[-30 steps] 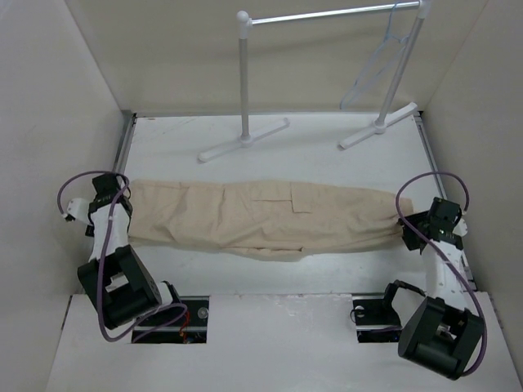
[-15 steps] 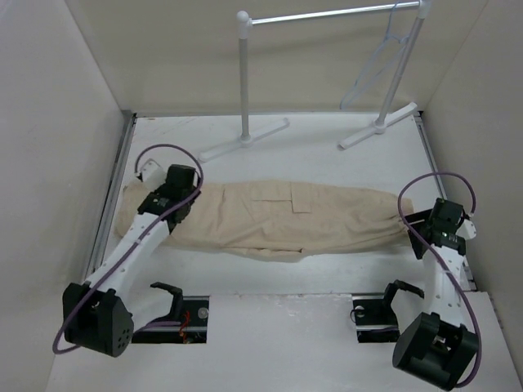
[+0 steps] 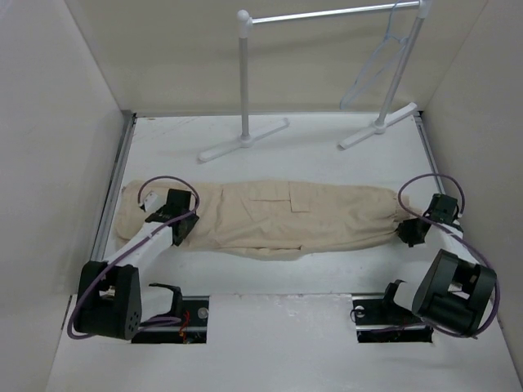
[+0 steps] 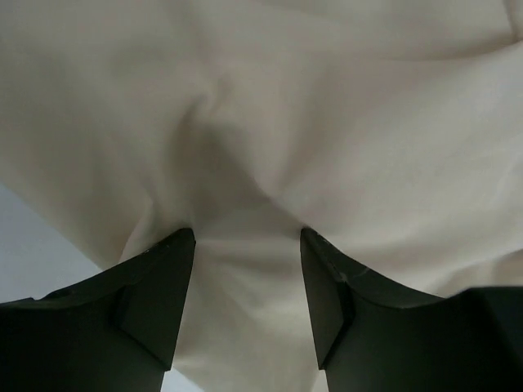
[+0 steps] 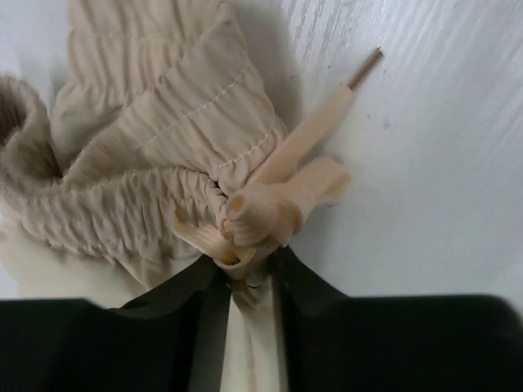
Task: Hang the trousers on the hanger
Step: Fold the trousers at the center of the board.
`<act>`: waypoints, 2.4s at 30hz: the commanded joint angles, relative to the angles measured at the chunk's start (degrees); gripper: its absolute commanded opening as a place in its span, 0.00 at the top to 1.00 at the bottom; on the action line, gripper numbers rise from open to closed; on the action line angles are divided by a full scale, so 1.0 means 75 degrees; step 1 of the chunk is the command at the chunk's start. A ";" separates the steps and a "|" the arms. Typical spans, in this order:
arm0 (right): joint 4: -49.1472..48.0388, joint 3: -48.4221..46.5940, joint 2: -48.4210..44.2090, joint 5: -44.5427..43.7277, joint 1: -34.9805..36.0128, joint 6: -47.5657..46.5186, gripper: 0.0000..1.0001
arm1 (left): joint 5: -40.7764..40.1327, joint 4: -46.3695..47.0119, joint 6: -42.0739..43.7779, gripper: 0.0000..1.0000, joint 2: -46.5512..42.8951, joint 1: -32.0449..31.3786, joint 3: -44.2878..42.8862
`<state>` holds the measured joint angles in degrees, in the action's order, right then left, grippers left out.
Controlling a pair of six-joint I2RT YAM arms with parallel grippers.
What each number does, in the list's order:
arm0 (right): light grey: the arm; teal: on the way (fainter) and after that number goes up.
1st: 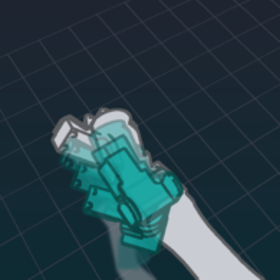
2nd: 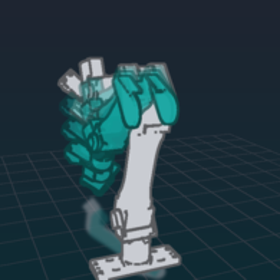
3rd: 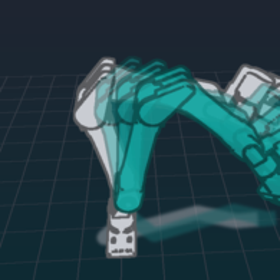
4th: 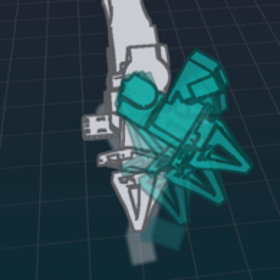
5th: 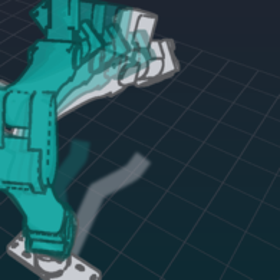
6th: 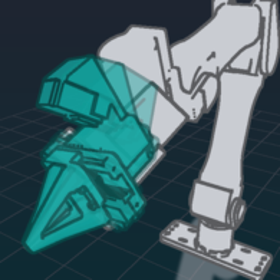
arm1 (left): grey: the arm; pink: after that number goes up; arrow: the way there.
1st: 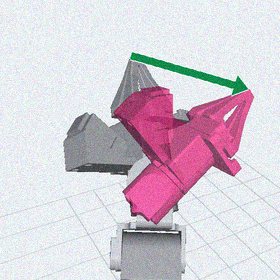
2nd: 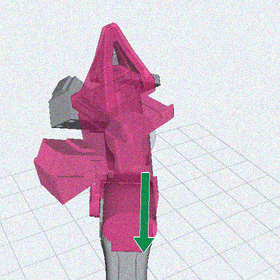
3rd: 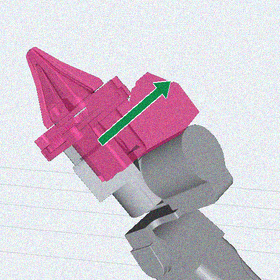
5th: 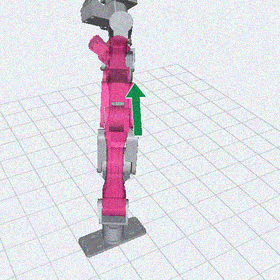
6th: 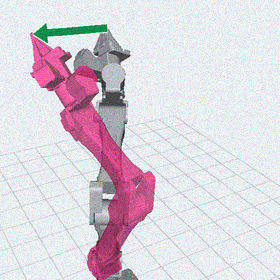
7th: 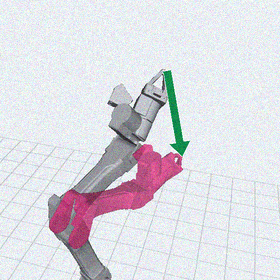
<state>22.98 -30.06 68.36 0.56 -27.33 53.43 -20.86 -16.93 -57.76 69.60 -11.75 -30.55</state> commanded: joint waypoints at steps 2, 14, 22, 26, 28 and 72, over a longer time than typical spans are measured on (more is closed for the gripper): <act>-0.0488 -0.0419 -0.0287 0.0290 -0.0158 0.0446 0.86 | 0.0660 0.0101 -0.0057 0.48 -0.0279 0.0599 0.0673; 0.1577 -0.4356 -0.2305 -0.0602 -0.0792 -0.0163 0.90 | -0.0041 -0.0837 -0.1977 0.49 -0.0132 -0.3765 -0.0904; 0.1306 -0.5658 -0.2329 0.0008 0.1419 -0.1065 0.88 | -0.0347 -0.0988 -0.1909 0.48 0.0075 -0.4477 -0.2444; 0.1354 -0.6080 -0.2143 -0.0622 0.3714 -0.0879 0.89 | 0.0050 -0.1597 -0.0998 0.47 -0.1565 -0.2664 -0.2104; 0.1342 -0.6326 -0.1862 -0.1185 0.5039 -0.0738 0.90 | 0.0366 -0.1948 -0.0295 0.47 -0.2339 -0.1574 -0.2021; -0.0791 -0.0143 -0.1074 0.0043 0.8630 0.0762 0.82 | 0.0672 -0.0088 0.0493 0.46 -0.1301 -0.0749 0.0228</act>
<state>21.50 -33.85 64.84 -3.05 37.89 55.35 -14.06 -22.57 -54.54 59.22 -20.36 -30.46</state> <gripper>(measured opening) 0.177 0.545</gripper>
